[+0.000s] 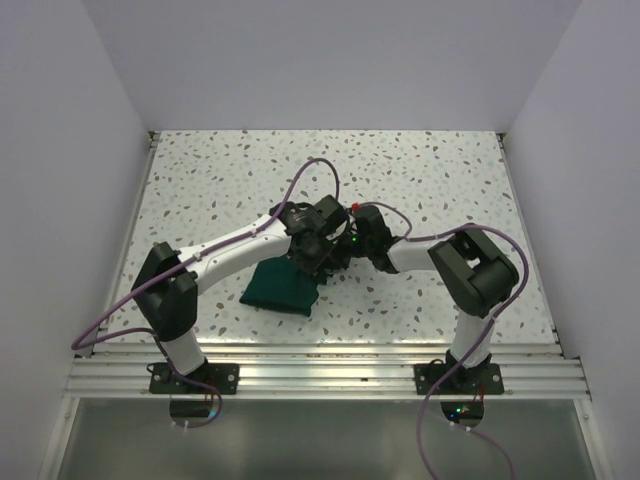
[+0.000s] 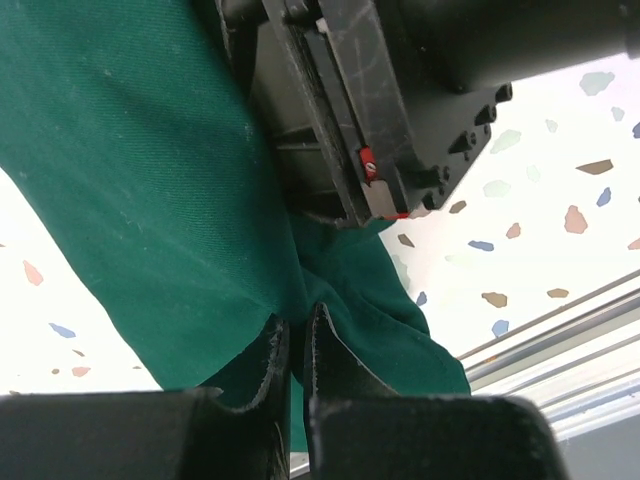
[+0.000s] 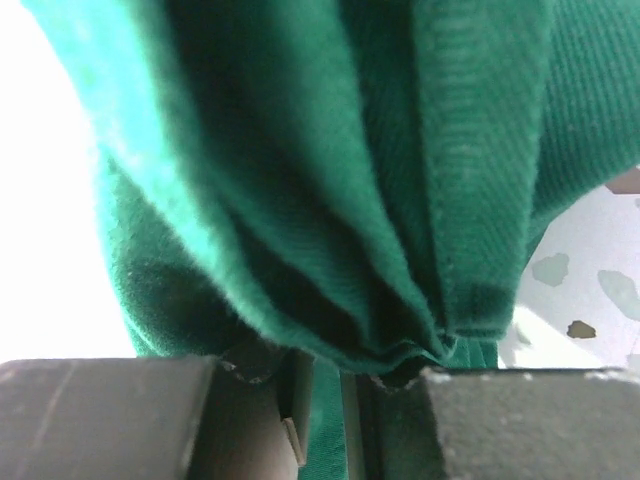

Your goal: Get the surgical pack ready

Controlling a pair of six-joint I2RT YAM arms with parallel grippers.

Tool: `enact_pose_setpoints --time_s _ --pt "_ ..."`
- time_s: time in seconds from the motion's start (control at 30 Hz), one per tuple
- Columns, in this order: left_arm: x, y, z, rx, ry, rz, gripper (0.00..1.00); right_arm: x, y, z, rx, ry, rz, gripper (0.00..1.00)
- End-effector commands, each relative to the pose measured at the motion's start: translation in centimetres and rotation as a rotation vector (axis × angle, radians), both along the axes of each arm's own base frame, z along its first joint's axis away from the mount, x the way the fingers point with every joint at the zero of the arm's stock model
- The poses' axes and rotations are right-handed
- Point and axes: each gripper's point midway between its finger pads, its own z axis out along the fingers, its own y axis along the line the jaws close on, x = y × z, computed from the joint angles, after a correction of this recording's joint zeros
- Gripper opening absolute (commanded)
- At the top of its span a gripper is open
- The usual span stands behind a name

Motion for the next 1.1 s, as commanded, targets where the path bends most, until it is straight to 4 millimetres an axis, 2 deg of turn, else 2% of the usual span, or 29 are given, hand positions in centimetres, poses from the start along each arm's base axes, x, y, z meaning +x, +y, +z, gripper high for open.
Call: enact_pose_setpoints --time_s 0.0,0.13,0.2,0.23,0.47,0.6,0.63,0.7,0.73,0.8,0.83,0.9,0.97,1.03,1.07 --pt "1.0 -3.3 1.9 -0.141 -0.07 -0.041 0.0 0.7 -0.7 1.9 0.0 -0.095 -0.033 0.21" --pt "1.0 -3.1 1.8 -0.14 -0.074 -0.033 0.0 0.7 -4.5 1.2 -0.026 -0.065 -0.037 0.23" --pt "0.8 -2.9 1.5 -0.137 -0.066 -0.035 0.0 -0.2 -5.1 1.7 -0.03 -0.059 0.008 0.23" --pt "0.7 -3.0 1.3 -0.141 -0.061 -0.036 0.0 -0.1 -5.0 2.6 -0.038 -0.106 0.038 0.24" --pt "0.9 -3.3 1.6 -0.149 -0.066 -0.038 0.0 -2.0 -6.5 2.2 -0.122 -0.098 0.08 0.21" --pt "1.0 -3.5 1.9 -0.155 -0.064 -0.04 0.0 -2.3 -5.2 2.0 -0.079 -0.124 0.083 0.19" --pt "1.0 -3.6 2.0 -0.159 -0.064 -0.041 0.0 -2.8 -4.2 1.5 -0.081 -0.122 0.105 0.19" --pt "0.9 -3.8 2.3 -0.174 -0.063 -0.045 0.0 -1.9 -2.2 1.8 -0.044 -0.153 0.095 0.18" --pt "0.9 -3.8 2.4 -0.177 -0.064 -0.043 0.0 -2.5 -0.8 0.7 -0.031 -0.129 0.122 0.18" --pt "0.9 -3.9 2.7 -0.182 -0.062 -0.047 0.0 -1.7 1.7 2.2 0.05 -0.165 0.11 0.18" --pt "0.8 -4.0 2.7 -0.185 -0.061 -0.048 0.0 -2.1 2.9 2.3 0.07 -0.168 0.129 0.17" --pt "0.7 -4.2 3.0 -0.199 -0.058 -0.055 0.0 -1.3 4.4 3.1 0.121 -0.185 0.117 0.17" --pt "0.7 -4.2 3.1 -0.201 -0.06 -0.057 0.0 -1.2 4.6 3.1 0.138 -0.176 0.104 0.17" --pt "0.7 -4.0 2.9 -0.186 -0.062 -0.053 0.0 -1.2 3.2 2.1 0.101 -0.167 0.085 0.17" --pt "0.7 -3.9 3.0 -0.183 -0.063 -0.052 0.0 -1.2 2.4 2.3 0.076 -0.166 0.07 0.17"
